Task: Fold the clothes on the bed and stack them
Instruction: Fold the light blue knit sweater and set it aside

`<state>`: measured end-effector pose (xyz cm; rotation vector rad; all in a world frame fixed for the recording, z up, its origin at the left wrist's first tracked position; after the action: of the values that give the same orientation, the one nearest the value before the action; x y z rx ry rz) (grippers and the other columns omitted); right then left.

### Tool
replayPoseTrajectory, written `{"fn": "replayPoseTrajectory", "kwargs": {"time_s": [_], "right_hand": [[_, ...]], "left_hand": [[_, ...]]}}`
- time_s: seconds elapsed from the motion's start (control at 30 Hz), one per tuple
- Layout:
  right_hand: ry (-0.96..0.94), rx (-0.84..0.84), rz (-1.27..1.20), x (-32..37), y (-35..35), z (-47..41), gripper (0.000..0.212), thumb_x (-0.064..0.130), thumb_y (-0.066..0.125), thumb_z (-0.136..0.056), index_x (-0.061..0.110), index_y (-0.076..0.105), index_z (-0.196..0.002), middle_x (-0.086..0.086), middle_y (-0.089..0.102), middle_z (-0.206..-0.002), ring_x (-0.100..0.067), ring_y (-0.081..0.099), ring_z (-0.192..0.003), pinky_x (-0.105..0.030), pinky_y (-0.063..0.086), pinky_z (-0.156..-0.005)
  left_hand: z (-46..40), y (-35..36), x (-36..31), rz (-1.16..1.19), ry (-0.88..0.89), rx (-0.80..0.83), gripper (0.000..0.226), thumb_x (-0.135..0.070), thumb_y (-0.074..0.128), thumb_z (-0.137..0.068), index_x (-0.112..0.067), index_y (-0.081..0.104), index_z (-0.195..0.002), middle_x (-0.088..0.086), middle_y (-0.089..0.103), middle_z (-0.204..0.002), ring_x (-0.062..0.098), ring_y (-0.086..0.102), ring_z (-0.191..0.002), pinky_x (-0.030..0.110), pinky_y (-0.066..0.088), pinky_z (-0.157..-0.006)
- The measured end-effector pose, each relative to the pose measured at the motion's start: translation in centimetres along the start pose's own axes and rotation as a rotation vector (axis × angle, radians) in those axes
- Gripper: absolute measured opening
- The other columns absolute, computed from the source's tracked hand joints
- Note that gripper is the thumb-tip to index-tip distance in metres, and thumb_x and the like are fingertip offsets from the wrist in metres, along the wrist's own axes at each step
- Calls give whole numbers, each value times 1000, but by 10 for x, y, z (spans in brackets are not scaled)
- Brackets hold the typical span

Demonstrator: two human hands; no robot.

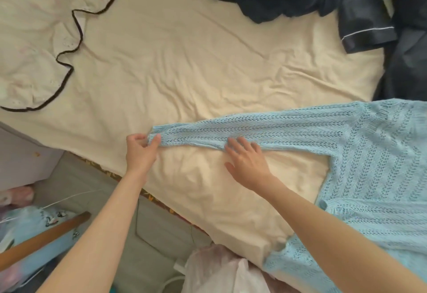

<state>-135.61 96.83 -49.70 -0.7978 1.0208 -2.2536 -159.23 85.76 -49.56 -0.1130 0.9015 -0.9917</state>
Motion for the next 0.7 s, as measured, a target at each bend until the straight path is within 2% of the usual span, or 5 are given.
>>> {"fn": "replayPoseTrajectory", "kwargs": {"time_s": [0.2, 0.37, 0.47, 0.6, 0.7], "right_hand": [[-56, 22, 5, 26, -1, -12, 44, 36, 40, -98, 19, 37, -139, -4, 34, -147, -23, 30, -135, -42, 17, -111], [-70, -72, 30, 39, -9, -30, 47, 31, 45, -96, 24, 34, -141, -4, 41, -137, -26, 38, -123, -41, 25, -101], [-74, -99, 74, 54, -12, -43, 42, 28, 56, -90, 19, 49, -131, -8, 52, -122, -28, 49, -110, -40, 35, -90], [-34, -325, 187, 70, -35, -53, 20, 13, 80, -55, 20, 66, -68, 2, 59, -68, -19, 58, -63, -27, 42, -54], [-37, -438, 92, 74, -47, -53, 23, 2, 77, -50, 14, 60, -59, -1, 55, -59, -22, 54, -54, -25, 38, -51]], "left_hand": [[-3, 8, 9, 54, -356, 49, 34, -45, 66, -83, -12, 60, -90, 4, 60, -75, 12, 53, -58, 21, 44, -49], [-21, 13, -46, -692, 157, -27, 47, -44, 70, -78, -16, 56, -113, 9, 56, -117, 28, 54, -110, 40, 46, -92], [-17, 30, -69, -904, 423, -24, 29, -33, 67, -82, -21, 59, -106, 10, 49, -117, 31, 47, -114, 41, 39, -93], [-30, 26, -74, -767, 420, -2, 15, -24, 58, -89, -13, 67, -96, 9, 61, -111, 27, 53, -106, 34, 41, -91], [-40, 3, -88, -481, 411, -70, 18, -18, 54, -93, -5, 61, -101, 6, 61, -98, 17, 51, -88, 14, 32, -71]]}}
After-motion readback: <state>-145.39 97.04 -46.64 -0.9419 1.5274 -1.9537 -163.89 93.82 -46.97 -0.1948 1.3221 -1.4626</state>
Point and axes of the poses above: each hand's wrist, its own z-axis away from the middle knuckle, its own y-axis out of the palm, x = y × z, the point moved 8 cm from there along -z, towards the middle knuckle
